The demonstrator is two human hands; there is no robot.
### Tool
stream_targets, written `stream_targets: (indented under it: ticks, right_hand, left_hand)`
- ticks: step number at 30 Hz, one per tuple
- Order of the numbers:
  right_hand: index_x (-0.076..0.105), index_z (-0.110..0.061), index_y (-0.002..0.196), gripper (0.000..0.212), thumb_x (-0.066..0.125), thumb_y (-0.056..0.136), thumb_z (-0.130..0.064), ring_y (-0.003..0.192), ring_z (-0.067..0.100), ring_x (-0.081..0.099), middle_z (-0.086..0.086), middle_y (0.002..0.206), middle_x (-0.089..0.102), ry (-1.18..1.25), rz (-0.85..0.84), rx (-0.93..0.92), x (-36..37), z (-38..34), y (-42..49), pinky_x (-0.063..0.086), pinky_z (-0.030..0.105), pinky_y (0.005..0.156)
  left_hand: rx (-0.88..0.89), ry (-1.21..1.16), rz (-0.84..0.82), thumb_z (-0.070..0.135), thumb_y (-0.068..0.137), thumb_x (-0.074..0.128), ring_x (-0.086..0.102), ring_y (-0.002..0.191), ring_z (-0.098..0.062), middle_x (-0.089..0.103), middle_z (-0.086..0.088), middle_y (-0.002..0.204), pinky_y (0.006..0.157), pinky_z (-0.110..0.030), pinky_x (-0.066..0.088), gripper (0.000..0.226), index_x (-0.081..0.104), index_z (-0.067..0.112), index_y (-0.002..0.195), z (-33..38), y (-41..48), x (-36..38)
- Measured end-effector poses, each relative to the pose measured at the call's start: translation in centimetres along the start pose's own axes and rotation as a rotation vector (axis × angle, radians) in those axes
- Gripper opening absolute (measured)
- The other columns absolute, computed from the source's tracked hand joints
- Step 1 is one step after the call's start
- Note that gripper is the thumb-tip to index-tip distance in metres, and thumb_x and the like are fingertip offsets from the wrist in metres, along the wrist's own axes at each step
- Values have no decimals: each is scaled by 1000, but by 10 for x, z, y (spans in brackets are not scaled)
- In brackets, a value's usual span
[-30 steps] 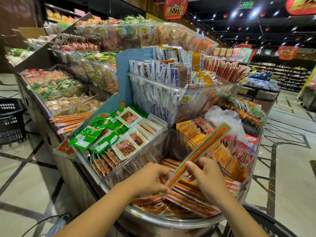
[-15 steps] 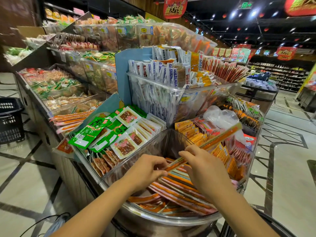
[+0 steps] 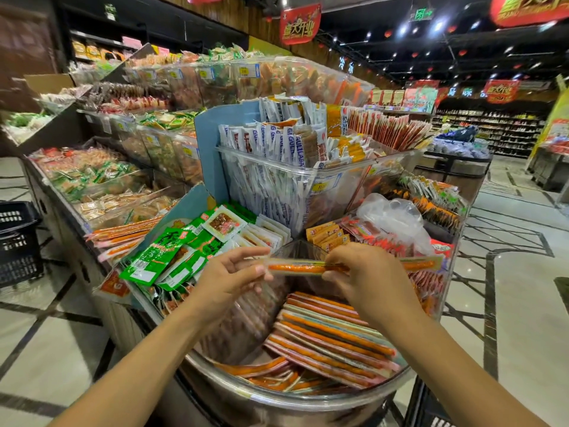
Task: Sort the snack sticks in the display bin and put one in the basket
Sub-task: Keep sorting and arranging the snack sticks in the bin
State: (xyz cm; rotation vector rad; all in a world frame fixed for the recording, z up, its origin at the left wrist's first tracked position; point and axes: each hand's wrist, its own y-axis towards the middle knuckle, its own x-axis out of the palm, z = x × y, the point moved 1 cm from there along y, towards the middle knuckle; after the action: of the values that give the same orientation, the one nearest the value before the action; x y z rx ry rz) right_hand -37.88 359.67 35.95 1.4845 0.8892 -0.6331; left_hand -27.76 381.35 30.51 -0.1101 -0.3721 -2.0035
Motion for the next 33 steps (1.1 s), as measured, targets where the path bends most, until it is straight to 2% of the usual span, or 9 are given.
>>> stream_targets:
  ticks: [5,10,15,17,21,24,27,29,33]
  right_hand:
    - [71,-25,83,15,81,83,-37,74,7,61,-13,80,68,311,105,243,-6,4,9,50,32,71]
    - [60,-16,75,25,78,86,-30,73,6,58,-3,74,64,609,238,432,-6,7,10,42,22,62]
    - [56,-6,82,32,73,90,-31,58,26,67,12,71,66,841,334,565,7,6,2,58,52,65]
    - [55,-5,84,29,72,92,-26,52,24,68,9,63,65,934,331,622,15,7,-6,59,55,62]
    - [56,-7,82,26,73,92,-24,51,26,67,4,56,62,1004,307,699,29,16,-24,60,50,61]
    - [63,-6,87,25,74,91,-28,55,22,67,7,64,66,963,310,759,33,29,-35,59,46,63]
    - [59,-26,97,18,76,88,-26,74,15,66,2,82,68,864,398,747,25,44,-43,57,40,72]
    - [58,-29,93,21,77,86,-22,89,10,62,-7,93,64,730,397,670,24,51,-46,52,33,79]
    - [63,-22,87,12,75,85,-20,98,17,54,-7,96,56,219,299,371,38,54,-54,48,36,88]
  left_hand:
    - [60,29,95,-3,93,61,70,72,-16,77,-15,99,59,-20,56,19,69,2,109,18,4,-2]
    - [100,321,61,1,92,67,68,71,-14,78,-9,97,54,-22,50,15,74,10,102,8,4,10]
    - [173,714,-175,29,83,82,68,80,-10,74,16,106,72,-21,55,32,68,34,112,-16,5,46]
    - [202,908,-235,42,80,82,62,72,-2,70,21,106,68,-17,49,43,62,39,117,-25,5,62]
    - [412,1321,-154,48,86,68,61,92,-1,64,20,101,76,-27,51,34,57,41,118,-43,9,81]
    - [460,1402,-174,39,90,60,63,99,-9,64,14,105,78,-31,53,30,59,38,120,-58,19,81]
    - [434,1516,-183,36,94,57,61,106,-11,63,13,110,81,-33,54,28,59,38,122,-70,33,73]
    - [400,1579,-191,34,96,55,60,107,-12,63,12,110,81,-34,53,27,59,38,122,-76,44,68]
    - [386,1622,-192,27,94,54,62,99,-19,65,7,100,74,-39,53,20,63,31,112,-83,58,70]
